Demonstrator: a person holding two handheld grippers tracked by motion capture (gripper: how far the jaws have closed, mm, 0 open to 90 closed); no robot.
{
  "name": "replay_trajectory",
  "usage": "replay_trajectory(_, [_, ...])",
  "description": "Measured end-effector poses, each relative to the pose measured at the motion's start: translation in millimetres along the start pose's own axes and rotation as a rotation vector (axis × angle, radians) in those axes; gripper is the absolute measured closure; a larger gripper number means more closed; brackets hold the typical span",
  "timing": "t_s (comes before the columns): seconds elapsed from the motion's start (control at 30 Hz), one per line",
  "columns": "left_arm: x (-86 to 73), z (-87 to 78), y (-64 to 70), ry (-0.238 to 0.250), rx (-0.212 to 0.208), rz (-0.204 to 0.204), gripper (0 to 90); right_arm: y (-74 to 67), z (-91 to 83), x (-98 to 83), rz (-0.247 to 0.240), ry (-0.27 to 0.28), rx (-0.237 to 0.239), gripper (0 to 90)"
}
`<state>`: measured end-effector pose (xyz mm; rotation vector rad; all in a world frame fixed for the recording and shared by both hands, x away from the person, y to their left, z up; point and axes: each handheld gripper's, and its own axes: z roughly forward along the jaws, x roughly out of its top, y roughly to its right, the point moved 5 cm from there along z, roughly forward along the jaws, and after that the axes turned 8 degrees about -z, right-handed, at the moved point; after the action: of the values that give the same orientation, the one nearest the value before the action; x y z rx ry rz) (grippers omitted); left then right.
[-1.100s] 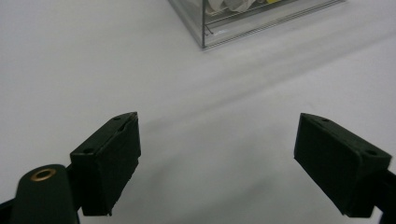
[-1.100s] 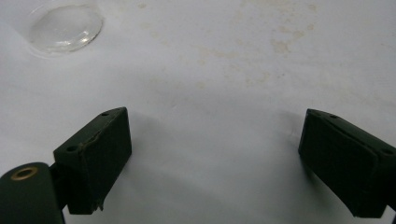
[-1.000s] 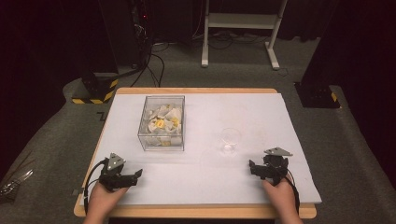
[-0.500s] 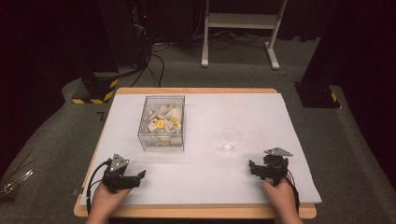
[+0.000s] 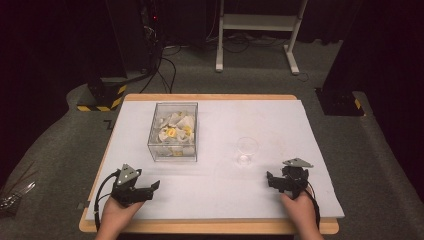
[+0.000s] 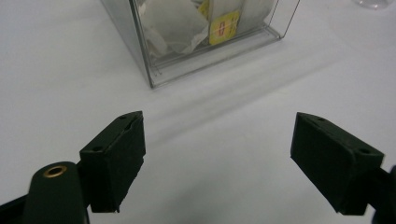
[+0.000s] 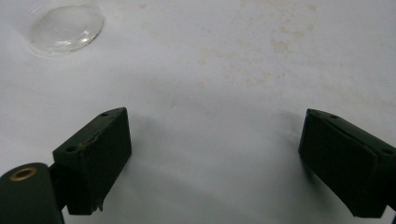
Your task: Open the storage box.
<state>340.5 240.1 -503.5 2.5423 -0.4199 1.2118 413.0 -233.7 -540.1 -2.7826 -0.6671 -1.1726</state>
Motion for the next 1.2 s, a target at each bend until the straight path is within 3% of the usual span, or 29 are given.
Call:
replay_trajectory(0.17, [4.2,1.7,4.0,-0.008,0.001,0.016,18.3,0.0,-0.1,-0.1,0.000,0.001,0.000,9.2])
replay_trajectory(0.47, [12.5,5.5,6.7,0.009,-0.030,-0.021,17.3,0.0,0.0,0.0,0.000,0.001,0.000,9.2])
replay_trajectory(0.67, [15.3,10.0,17.4,-0.024,-0.035,0.015,14.6,0.0,0.0,0.0,0.000,0.001,0.000,9.3])
replay_trajectory(0.73, [18.0,11.6,18.5,-0.019,-0.009,0.029,14.8,0.0,0.0,0.0,0.000,0.000,0.000,9.2])
replay_trajectory(0.87, [20.9,11.7,18.8,-0.008,-0.001,0.031,15.8,0.0,0.0,-0.1,0.000,0.000,0.000,9.2])
replay_trajectory(0.93, [24.2,12.4,19.0,0.006,-0.019,0.024,15.4,0.0,0.0,0.0,-0.001,0.001,0.000,9.3])
replay_trajectory(1.07, [26.6,13.3,20.8,0.016,-0.003,0.040,14.8,0.0,0.0,0.0,-0.001,0.001,-0.001,9.3])
replay_trajectory(1.2, [28.5,18.1,22.2,0.000,-0.012,0.035,14.2,0.0,-0.1,0.0,-0.001,0.001,-0.001,9.3])
